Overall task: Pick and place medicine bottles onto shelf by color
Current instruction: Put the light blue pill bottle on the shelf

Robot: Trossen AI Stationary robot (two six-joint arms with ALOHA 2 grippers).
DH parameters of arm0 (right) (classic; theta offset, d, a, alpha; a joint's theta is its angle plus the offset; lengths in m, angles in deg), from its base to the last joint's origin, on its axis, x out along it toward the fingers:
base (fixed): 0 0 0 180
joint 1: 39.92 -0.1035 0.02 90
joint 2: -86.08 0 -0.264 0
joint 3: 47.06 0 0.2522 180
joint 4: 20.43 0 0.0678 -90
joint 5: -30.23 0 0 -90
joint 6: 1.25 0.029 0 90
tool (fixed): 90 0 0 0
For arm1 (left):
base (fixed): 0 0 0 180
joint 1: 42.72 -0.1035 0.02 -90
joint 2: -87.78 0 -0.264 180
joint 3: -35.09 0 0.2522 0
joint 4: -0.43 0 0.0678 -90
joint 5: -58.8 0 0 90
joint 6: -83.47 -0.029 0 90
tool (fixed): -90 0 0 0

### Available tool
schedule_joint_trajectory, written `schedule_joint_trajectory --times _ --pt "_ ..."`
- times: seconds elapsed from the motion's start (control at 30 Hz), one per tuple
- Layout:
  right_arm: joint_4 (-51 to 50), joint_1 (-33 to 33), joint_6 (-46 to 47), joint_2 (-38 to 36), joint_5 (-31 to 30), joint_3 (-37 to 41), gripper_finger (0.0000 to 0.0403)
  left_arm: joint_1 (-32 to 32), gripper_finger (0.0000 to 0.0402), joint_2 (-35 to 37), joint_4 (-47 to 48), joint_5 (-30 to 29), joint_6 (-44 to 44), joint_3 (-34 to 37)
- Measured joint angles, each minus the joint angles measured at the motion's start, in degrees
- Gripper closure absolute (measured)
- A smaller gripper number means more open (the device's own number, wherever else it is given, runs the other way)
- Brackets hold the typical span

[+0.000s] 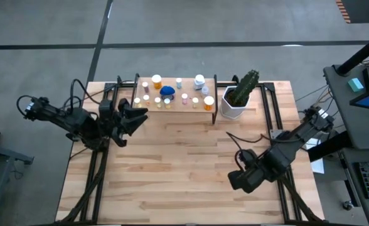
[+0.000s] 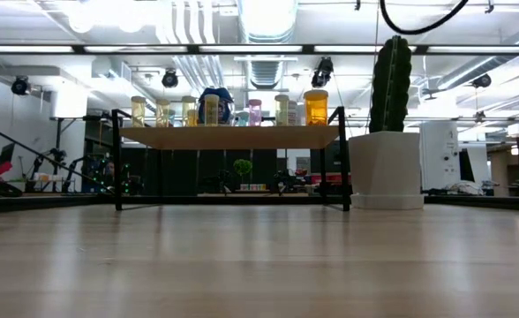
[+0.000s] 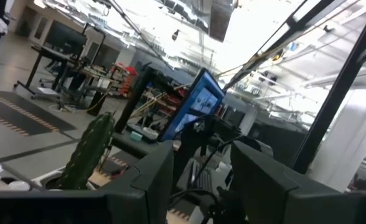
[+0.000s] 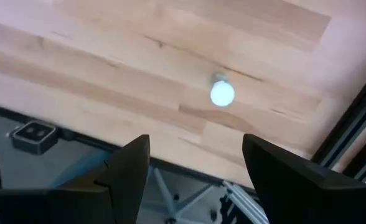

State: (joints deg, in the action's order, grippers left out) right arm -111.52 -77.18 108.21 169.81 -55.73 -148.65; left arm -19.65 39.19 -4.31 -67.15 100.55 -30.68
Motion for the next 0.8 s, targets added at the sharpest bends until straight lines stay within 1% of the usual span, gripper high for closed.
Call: schedule_joint_trajectory --times 0.2,0.33,0.37,0.47,0.53,0.63,0.8 --pt "0.2 -0.3 -0.7 3.2 0.0 0.0 0.0156 0.0 0.0257 1.7 1.6 0.0 0.0 0.8" --pt "0.6 -0.4 -3.4 6.2 1.1 1.8 0.0156 0.0 0.0257 2.6 1.6 0.0 0.0 1.8" --pt "1.7 -0.4 -4.1 6.8 1.2 2.8 0.0156 0.0 0.0257 2.8 1.6 0.0 0.0 1.9" --pt "9.2 -0.4 -7.1 7.1 2.5 7.1 0.0156 0.0 0.0257 3.1 1.6 0.0 0.0 1.9" --pt "12.4 -0.4 -7.3 7.1 3.2 10.5 0.0156 0.0 0.0257 3.1 1.6 0.0 0.0 1.9" --pt "13.1 -0.4 -6.3 6.9 4.5 14.6 0.0156 0.0 0.0257 3.3 1.5 0.0 0.0 2.0" --pt "13.4 -0.5 -6.1 5.8 5.0 18.6 0.0156 0.0 0.0257 3.1 1.5 0.0 0.5 2.0"
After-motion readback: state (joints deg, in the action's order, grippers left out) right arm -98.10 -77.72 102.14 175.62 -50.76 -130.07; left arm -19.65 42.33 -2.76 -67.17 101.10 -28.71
